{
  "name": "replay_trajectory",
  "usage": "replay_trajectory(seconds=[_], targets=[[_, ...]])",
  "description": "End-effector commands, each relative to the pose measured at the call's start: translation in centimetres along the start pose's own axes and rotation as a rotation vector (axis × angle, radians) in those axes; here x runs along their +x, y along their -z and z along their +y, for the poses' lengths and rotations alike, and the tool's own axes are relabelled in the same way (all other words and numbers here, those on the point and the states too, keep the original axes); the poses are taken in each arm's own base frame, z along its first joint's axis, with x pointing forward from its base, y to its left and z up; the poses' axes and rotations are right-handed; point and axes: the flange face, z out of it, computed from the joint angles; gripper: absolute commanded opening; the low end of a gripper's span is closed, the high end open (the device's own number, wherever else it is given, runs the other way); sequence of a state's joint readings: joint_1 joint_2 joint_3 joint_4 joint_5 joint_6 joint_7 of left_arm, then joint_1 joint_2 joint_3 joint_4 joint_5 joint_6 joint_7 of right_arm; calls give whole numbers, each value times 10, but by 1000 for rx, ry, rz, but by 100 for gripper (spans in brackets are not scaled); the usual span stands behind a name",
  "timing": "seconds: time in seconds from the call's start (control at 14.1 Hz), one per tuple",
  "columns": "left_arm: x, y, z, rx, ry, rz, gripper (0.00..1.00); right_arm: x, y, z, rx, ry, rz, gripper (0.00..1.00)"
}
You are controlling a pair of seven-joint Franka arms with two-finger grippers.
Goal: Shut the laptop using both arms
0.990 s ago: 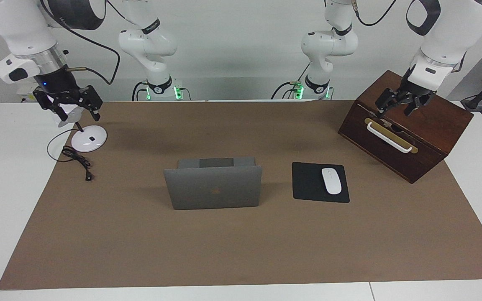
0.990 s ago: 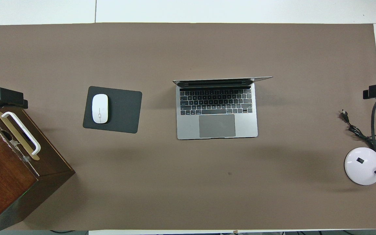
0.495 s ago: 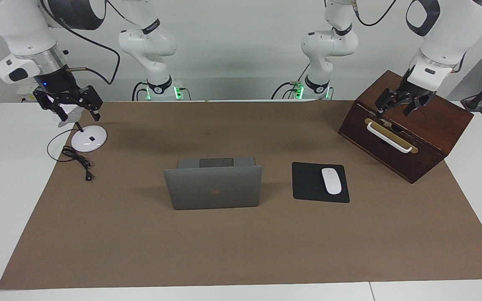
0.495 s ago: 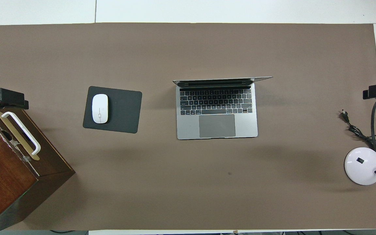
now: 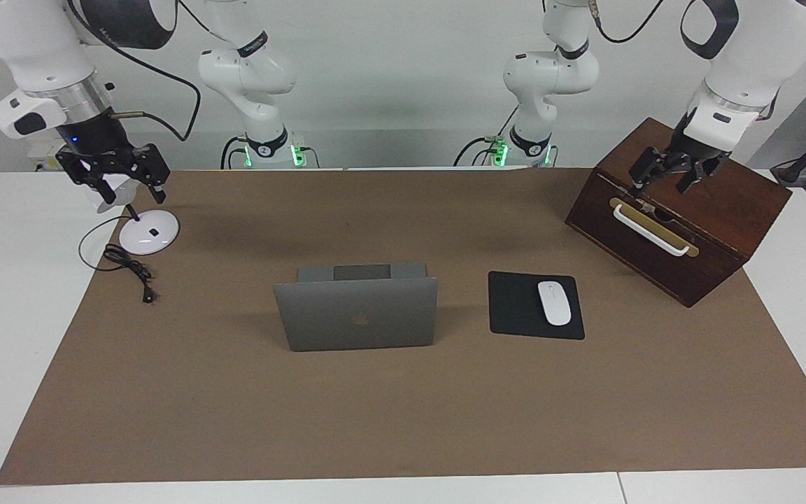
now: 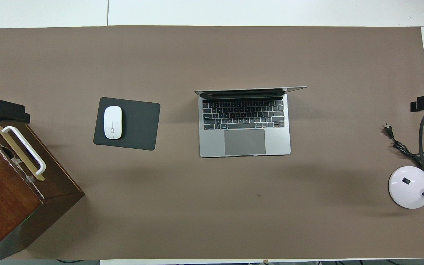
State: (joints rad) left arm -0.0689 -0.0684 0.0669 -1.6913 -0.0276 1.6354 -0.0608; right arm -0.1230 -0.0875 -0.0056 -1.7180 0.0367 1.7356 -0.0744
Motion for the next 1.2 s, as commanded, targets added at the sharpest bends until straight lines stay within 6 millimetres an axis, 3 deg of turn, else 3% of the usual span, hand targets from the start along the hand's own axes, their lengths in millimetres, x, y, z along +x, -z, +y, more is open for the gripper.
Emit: replay_trajectory(seconds=[0.0,0.07,0.21,0.28,0.35,0.49,0.57,0.78,1.13], targets=[[-2,-3,-2,-6,3,50,94,-5,3,2,-17,2,16,71],[-1,-6,-4,-7,5,68,72,-5,3,2,-17,2,16,71],[-2,-7,-6,-7,2,70,11,-5,3,1,-17,3,16,71],[-2,-8,-8,-7,4,70,0,-5,3,1,-17,2,16,61],[-2,-8,-9,-7,7,72,0,-5,3,1,-17,5,16,49],[-1,-8,-9,-8,18,76,0,-4,5,1,-19,25,21,13],[0,-7,-10,-8,21,83,0,-4,7,2,-21,72,25,0],[5,-3,-15,-11,18,127,0,6,9,2,-33,110,94,0],[16,3,-11,-72,29,215,0,35,-10,-2,-89,143,182,0]])
